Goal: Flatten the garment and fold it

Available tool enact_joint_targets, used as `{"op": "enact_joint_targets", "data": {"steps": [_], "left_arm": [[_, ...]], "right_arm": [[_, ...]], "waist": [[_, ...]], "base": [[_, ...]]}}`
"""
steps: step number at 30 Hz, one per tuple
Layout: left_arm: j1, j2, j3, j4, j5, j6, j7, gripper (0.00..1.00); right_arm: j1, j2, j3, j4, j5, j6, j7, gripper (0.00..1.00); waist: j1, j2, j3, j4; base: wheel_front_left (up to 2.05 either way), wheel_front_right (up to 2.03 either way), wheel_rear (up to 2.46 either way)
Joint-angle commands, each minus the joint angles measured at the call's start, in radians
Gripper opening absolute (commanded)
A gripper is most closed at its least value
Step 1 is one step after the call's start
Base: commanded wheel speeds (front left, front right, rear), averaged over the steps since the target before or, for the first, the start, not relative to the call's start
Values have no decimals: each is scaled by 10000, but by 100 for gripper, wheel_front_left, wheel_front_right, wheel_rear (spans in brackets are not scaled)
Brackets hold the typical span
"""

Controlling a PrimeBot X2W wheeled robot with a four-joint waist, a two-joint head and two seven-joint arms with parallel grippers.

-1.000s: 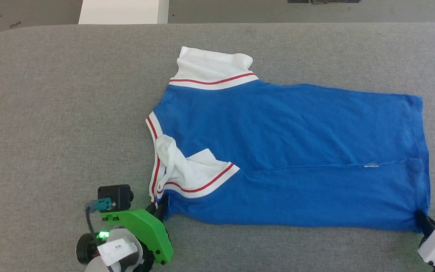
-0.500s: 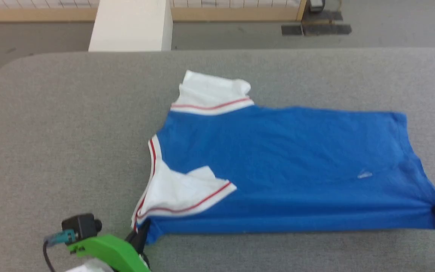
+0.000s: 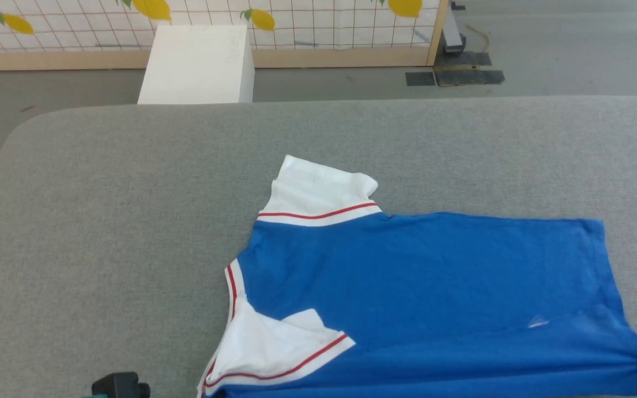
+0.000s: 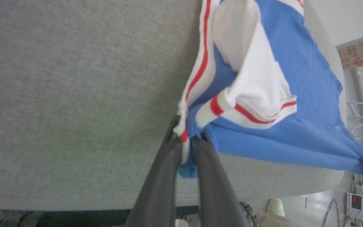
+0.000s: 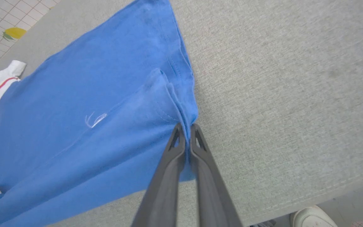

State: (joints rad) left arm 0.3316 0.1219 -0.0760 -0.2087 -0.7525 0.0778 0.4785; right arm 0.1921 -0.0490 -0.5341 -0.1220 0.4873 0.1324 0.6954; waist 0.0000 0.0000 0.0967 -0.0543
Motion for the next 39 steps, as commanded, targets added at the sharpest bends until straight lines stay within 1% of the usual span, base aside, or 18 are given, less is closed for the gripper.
{"op": "enact_joint_targets", "data": {"steps": [1, 2, 3, 4, 5, 6, 7, 8, 9, 15, 19, 22, 25, 28, 31, 35, 37, 39], "left_arm": [[-91, 25, 50, 228, 47, 85, -82, 0], [-194, -8, 6, 457, 43, 74, -98, 0], [-288, -35, -13, 638, 41, 66, -135, 3], [-396, -59, -43, 874, 46, 67, -154, 15], [-471, -66, -83, 1054, 51, 53, -143, 25], [-558, -77, -113, 1235, 58, 29, -164, 39], [-617, -92, -113, 1349, 55, 24, -205, 46], [-678, -108, -111, 1462, 53, 18, -255, 68], [-713, -117, -111, 1532, 56, 15, -292, 100], [-692, -153, 127, 1241, -51, 26, -654, 100], [-567, -128, 590, 167, -42, 45, -1259, 100], [-881, -9, 945, -693, 843, 174, -2483, 100], [-1441, -175, 929, -1135, 1469, -25, -3988, 100], [-1838, -322, 724, -1054, 2116, -251, -5483, 100], [-2098, -301, 320, -587, 3419, -310, -6862, 100], [-2322, -267, -164, 140, 5084, -167, -7356, 100], [-2317, -252, -459, 575, 5628, -207, -7388, 100], [-2319, -351, -587, 822, 5746, -215, -7395, 100]], "right_arm": [[66, -13, 92, 133, 25, -17, -168, 0], [59, -13, 188, 280, 19, -17, -278, 0], [29, -13, 239, 413, 57, -17, -376, 12], [-15, -13, 302, 563, 55, -17, -506, 35], [-40, -13, 360, 667, 14, -17, -592, 48], [-75, -13, 420, 785, -22, -17, -685, 100], [-108, -13, 448, 870, -23, -17, -746, 100], [-150, -13, 472, 956, -26, -17, -811, 100], [-179, -13, 487, 1010, -29, -17, -851, 100], [-258, -13, 327, 872, 129, -17, -1045, 100], [-294, -13, 47, 119, 216, -17, -1263, 100], [-492, -13, -17, -771, 4, -17, -1920, 100], [-765, -13, 311, -1267, -361, -17, -2800, 100], [-1083, -13, 915, -1585, -800, -17, -3835, 100], [-1335, -13, 1477, -1657, -1525, -17, -5077, 100], [-1422, -12, 1891, -1186, -2369, -17, -6241, 100], [-1363, -12, 2027, -829, -2643, -17, -6565, 100], [-1246, -12, 2161, -466, -2842, -17, -6766, 100]], "waist": [[0, 0, 40, 9], [0, 0, 61, 17], [0, 0, 78, 19], [0, 0, 96, 17], [0, 0, 106, 15], [0, 0, 109, 9], [0, 0, 112, 5], [0, 0, 120, -2], [0, 0, 124, -6], [0, 0, 93, 19], [0, 0, 95, 63], [0, 0, 159, 107], [0, 0, 229, 110], [0, 0, 303, 62], [0, 0, 366, 21], [0, 0, 415, 45], [0, 0, 409, 63], [0, 0, 406, 86]], "base": [[0, 0, 0], [0, 0, 0], [0, 0, 0], [0, 0, 0], [0, 0, 0], [0, 0, 0], [0, 0, 0], [0, 0, 0], [0, 0, 0], [0, 0, 0], [0, 0, 0], [0, 0, 0], [0, 0, 0], [0, 0, 0], [0, 0, 0], [0, 0, 0], [0, 0, 0], [0, 0, 0]]}}
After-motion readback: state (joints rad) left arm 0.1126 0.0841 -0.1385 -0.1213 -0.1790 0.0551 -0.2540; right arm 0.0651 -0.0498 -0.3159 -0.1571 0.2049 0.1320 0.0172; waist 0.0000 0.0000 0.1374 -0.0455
